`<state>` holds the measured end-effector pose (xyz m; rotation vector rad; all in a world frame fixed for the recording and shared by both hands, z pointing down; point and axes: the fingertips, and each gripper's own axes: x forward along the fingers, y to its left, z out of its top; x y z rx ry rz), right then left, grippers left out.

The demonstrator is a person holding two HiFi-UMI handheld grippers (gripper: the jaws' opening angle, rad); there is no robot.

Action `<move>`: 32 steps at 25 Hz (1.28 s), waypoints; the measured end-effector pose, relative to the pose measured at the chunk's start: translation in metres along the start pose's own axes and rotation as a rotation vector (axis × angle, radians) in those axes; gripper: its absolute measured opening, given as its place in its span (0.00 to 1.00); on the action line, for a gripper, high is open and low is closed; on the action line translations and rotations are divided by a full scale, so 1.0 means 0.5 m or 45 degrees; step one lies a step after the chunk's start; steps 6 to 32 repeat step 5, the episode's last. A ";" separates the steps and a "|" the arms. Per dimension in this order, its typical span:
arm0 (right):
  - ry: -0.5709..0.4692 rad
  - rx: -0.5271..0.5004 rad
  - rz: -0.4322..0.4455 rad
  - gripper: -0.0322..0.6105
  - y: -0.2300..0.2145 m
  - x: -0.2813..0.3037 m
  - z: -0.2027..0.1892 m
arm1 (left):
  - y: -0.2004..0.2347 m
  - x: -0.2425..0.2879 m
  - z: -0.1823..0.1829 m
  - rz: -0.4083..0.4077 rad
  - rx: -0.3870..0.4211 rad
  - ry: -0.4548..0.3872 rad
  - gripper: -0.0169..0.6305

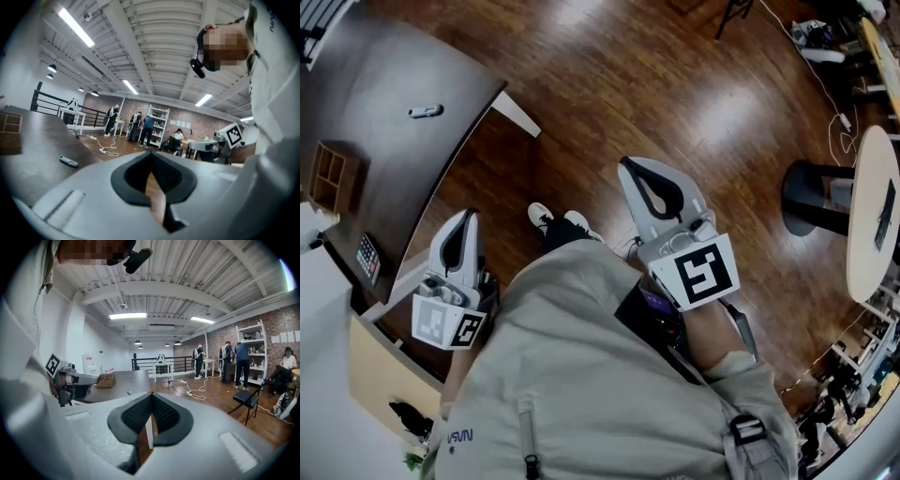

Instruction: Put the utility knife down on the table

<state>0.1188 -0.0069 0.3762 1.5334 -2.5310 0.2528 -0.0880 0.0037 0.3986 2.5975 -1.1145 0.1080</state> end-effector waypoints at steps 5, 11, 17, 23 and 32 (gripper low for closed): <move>0.054 -0.055 0.009 0.05 -0.019 -0.116 -0.014 | -0.113 0.024 -0.002 -0.025 -0.017 -0.036 0.00; 0.054 -0.055 0.009 0.05 -0.019 -0.116 -0.014 | -0.113 0.024 -0.002 -0.025 -0.017 -0.036 0.00; 0.054 -0.055 0.009 0.05 -0.019 -0.116 -0.014 | -0.113 0.024 -0.002 -0.025 -0.017 -0.036 0.00; 0.054 -0.055 0.009 0.05 -0.019 -0.116 -0.014 | -0.113 0.024 -0.002 -0.025 -0.017 -0.036 0.00; 0.054 -0.055 0.009 0.05 -0.019 -0.116 -0.014 | -0.113 0.024 -0.002 -0.025 -0.017 -0.036 0.00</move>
